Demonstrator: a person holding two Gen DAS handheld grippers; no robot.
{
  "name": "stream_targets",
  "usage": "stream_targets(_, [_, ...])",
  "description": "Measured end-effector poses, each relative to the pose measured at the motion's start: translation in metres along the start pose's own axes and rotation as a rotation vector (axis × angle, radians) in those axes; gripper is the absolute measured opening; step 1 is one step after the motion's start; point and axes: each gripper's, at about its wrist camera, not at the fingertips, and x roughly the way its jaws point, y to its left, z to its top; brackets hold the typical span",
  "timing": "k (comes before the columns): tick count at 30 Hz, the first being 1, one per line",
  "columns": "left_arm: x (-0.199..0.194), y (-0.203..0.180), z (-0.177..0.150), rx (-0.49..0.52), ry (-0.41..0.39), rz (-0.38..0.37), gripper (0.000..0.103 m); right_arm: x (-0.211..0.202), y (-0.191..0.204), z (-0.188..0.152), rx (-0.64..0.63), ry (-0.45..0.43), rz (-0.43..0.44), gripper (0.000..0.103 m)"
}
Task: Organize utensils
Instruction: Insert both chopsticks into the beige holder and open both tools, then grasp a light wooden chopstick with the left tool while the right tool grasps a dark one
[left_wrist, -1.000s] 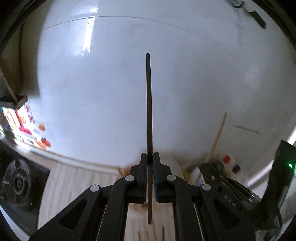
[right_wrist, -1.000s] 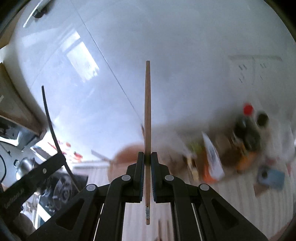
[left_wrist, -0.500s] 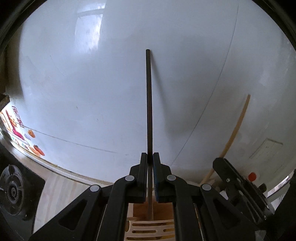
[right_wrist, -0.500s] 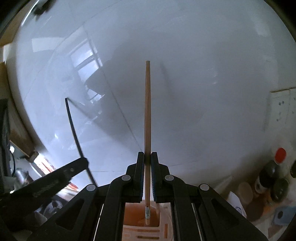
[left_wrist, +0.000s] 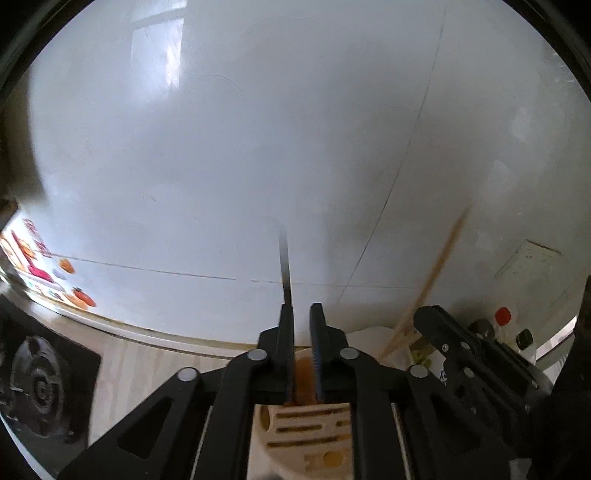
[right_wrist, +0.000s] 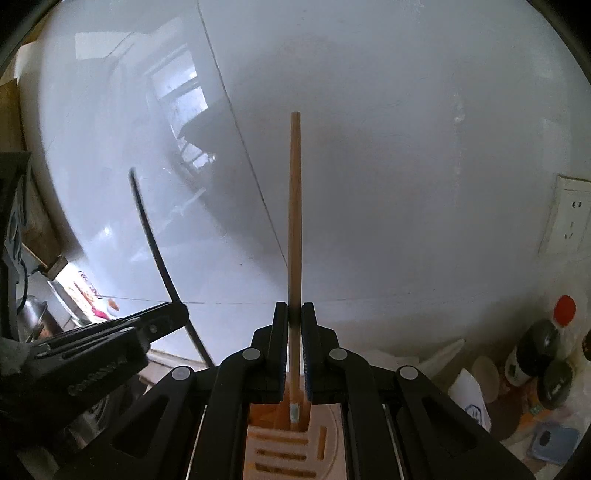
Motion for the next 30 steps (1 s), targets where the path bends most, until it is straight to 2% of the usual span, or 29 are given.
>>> stream_targets(1, [-0.011,-0.002,0.0,0.008,-0.007,0.009,0.023,-0.002,0.001,0.001,-0.001,0.011,0.006,0.009])
stream_targets(2, [-0.02,-0.002,-0.001,0.012,-0.007,0.025,0.043,-0.005,0.001,0.002,0.0,0.021,0.004,0.011])
stream_targets(3, [-0.027,-0.001,-0.002,0.009,-0.005,0.041,0.055,-0.011,-0.003,0.005,0.009,0.03,0.004,0.018])
stream_targets(4, [-0.038,0.004,-0.007,0.001,-0.01,0.063,0.073,-0.015,-0.004,0.005,0.021,0.035,0.007,0.024])
stream_targets(5, [-0.044,0.007,-0.01,-0.003,-0.013,0.082,0.077,-0.02,-0.006,0.005,0.03,0.038,0.003,0.026])
stream_targets(7, [-0.057,0.013,-0.021,-0.002,-0.007,0.106,0.078,-0.032,-0.009,0.004,0.052,0.048,-0.032,0.03])
stream_targets(9, [-0.066,0.016,-0.035,-0.006,0.021,0.14,0.088,-0.045,-0.011,0.0,0.071,0.06,-0.071,0.033])
stream_targets(11, [-0.065,0.007,-0.047,-0.003,0.033,0.144,0.103,-0.059,-0.016,-0.006,0.092,0.075,-0.1,0.036])
stream_targets(12, [-0.066,0.009,-0.055,-0.012,0.039,0.154,0.103,-0.065,-0.017,-0.013,0.1,0.089,-0.135,0.039])
stream_targets(16, [-0.068,0.012,-0.087,-0.016,0.074,0.179,0.103,-0.092,-0.034,-0.045,0.141,0.135,-0.205,0.041])
stream_targets(23, [-0.043,-0.005,-0.15,0.025,0.203,0.191,0.103,-0.121,-0.077,-0.115,0.201,0.239,-0.267,0.041])
stream_targets(30, [0.026,-0.027,-0.241,0.052,0.474,0.168,0.102,-0.105,-0.112,-0.199,0.23,0.451,-0.285,0.041])
